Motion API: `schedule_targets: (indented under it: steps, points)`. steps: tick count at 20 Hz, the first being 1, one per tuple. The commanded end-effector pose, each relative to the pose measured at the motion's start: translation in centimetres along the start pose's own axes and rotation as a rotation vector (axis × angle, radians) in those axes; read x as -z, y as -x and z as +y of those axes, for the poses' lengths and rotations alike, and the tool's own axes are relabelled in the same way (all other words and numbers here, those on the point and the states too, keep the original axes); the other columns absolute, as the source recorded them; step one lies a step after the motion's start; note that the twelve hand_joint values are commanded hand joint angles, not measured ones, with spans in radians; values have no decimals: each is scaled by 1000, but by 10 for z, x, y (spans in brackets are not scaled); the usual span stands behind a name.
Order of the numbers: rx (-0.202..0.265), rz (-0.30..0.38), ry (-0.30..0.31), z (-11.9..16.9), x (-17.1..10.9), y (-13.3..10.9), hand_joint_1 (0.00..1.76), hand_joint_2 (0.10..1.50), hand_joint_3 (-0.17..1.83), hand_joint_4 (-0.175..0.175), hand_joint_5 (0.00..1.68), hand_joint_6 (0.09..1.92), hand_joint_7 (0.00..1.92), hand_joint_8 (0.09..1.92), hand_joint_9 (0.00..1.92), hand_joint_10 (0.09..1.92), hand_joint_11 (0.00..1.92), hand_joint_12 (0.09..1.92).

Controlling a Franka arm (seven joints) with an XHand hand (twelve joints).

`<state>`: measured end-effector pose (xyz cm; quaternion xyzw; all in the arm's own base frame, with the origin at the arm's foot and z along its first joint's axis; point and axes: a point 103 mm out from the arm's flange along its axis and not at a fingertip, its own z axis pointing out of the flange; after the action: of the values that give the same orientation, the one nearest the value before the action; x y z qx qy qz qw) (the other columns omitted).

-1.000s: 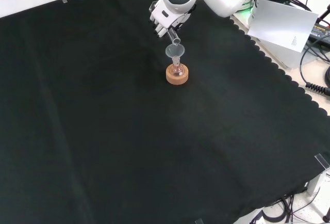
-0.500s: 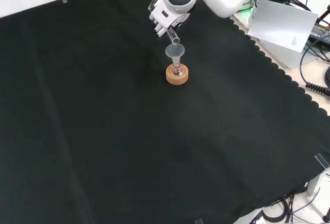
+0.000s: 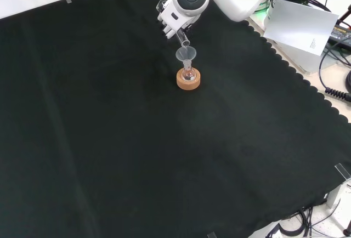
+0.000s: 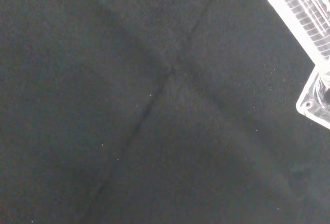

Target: Pour the water from the graduated cylinder into the round-bottom flask.

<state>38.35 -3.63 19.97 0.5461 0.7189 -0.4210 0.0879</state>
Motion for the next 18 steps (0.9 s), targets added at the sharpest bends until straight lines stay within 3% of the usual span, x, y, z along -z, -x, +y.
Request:
schedule_targets:
  steps: [1,18]
  points:
    - [-6,-23,4,-1,1,3,1130,1179,-2,-175,873,1176,1020,567,1305,153,1160,774]
    - [-8,-73,-12,0,18,-4,1130,1178,-2,-175,874,1174,1021,565,1306,150,1162,774]
